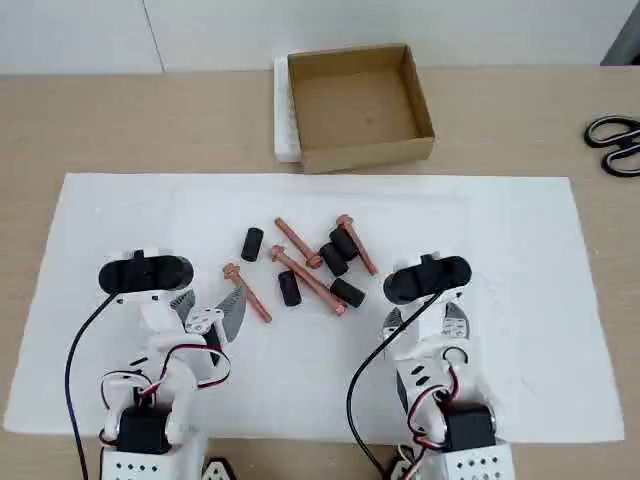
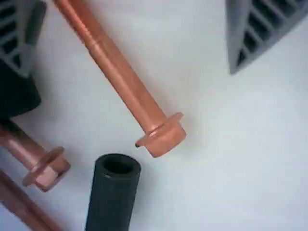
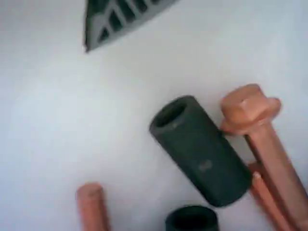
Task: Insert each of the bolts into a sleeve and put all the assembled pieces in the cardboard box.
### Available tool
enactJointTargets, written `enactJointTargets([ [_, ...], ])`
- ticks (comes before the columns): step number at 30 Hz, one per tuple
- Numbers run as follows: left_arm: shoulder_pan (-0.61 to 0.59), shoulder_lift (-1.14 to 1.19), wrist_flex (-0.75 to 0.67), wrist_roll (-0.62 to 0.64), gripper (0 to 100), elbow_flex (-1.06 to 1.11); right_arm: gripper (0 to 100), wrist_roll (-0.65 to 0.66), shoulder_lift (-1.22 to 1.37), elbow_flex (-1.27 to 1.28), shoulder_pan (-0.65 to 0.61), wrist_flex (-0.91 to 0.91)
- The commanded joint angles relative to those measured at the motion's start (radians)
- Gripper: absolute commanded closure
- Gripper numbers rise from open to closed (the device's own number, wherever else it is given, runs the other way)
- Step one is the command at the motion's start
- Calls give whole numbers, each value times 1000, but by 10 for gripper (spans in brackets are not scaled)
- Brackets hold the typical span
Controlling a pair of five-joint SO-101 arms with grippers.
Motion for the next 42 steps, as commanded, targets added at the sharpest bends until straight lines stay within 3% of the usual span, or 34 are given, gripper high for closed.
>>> enactJointTargets([
  [1, 0, -14, -23, -2, 745, -4, 709, 11, -8, -6, 1, -24],
  [16, 0, -14, -23, -3, 745, -4, 709, 11, -8, -12, 5, -22],
  [23, 18, -14, -46, -2, 745, 4, 709, 51, -5, -239, 251, -12],
  [29, 8, -12, -75, -9, 745, 7, 709, 166, 13, -454, 272, 65],
  [37, -224, -11, -61, -195, 745, -105, 709, 163, 495, -824, 263, 90],
  [42, -299, -9, 15, -236, 745, -137, 709, 169, 954, -1108, 145, 251],
])
